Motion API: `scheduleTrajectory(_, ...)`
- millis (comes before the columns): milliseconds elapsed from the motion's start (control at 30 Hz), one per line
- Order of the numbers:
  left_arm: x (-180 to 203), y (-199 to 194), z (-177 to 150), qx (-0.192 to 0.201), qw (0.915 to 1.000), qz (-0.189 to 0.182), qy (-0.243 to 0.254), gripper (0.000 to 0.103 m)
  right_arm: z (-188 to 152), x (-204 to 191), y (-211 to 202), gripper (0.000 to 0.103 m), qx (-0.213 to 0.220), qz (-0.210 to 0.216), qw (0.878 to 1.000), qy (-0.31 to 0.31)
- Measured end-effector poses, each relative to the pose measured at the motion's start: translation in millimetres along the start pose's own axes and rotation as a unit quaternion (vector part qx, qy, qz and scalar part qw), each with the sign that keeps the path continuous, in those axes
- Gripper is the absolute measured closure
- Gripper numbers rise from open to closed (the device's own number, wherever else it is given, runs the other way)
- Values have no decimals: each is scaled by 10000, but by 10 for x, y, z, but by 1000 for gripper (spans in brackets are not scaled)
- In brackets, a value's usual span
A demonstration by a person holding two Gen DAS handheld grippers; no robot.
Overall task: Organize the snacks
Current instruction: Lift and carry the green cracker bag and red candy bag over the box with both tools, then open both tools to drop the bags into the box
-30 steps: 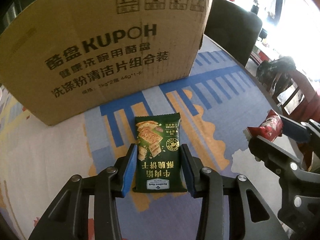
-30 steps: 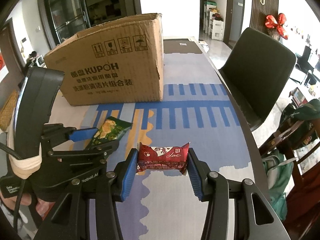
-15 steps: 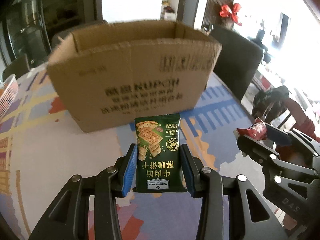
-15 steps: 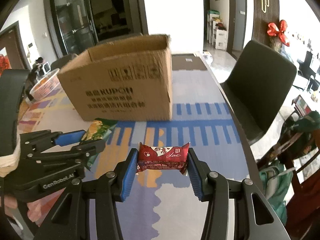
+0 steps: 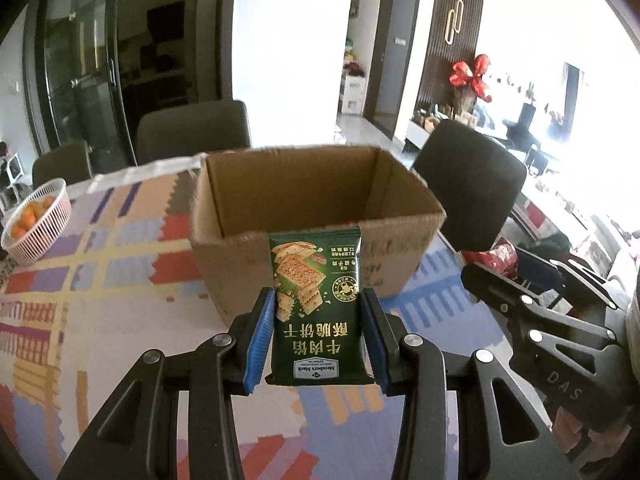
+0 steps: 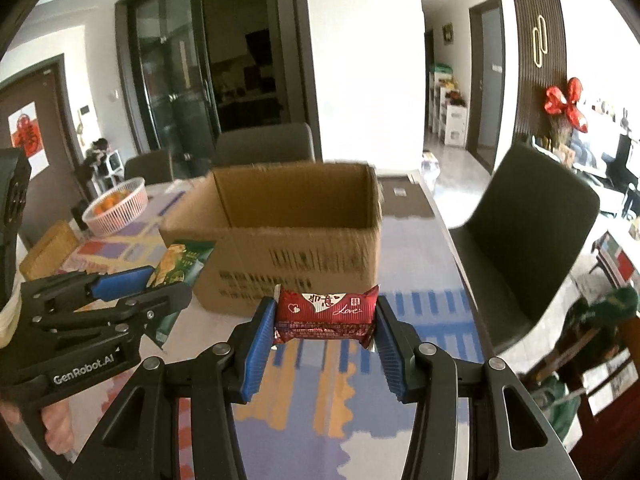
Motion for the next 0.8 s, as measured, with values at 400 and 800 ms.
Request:
scheduleTrajectory(400, -269, -104, 579, 283, 9995, 116, 8, 61, 710, -182, 29, 54, 433, 78, 9987, -274)
scheduleTrajectory(800, -449, 230, 954, -113, 9999, 115, 8, 61, 1078, -308, 416, 54, 149, 194, 9987, -445)
Point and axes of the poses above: each gripper's, at about its wrist camera, not at the fingertips, and y roughly the way its jaws point, x to its right, z to its top, the point moved 10 cm from there along y, roughly the way its jaws point, and after that the axes turned 8 degrees about -z, right-handed, at the moved point
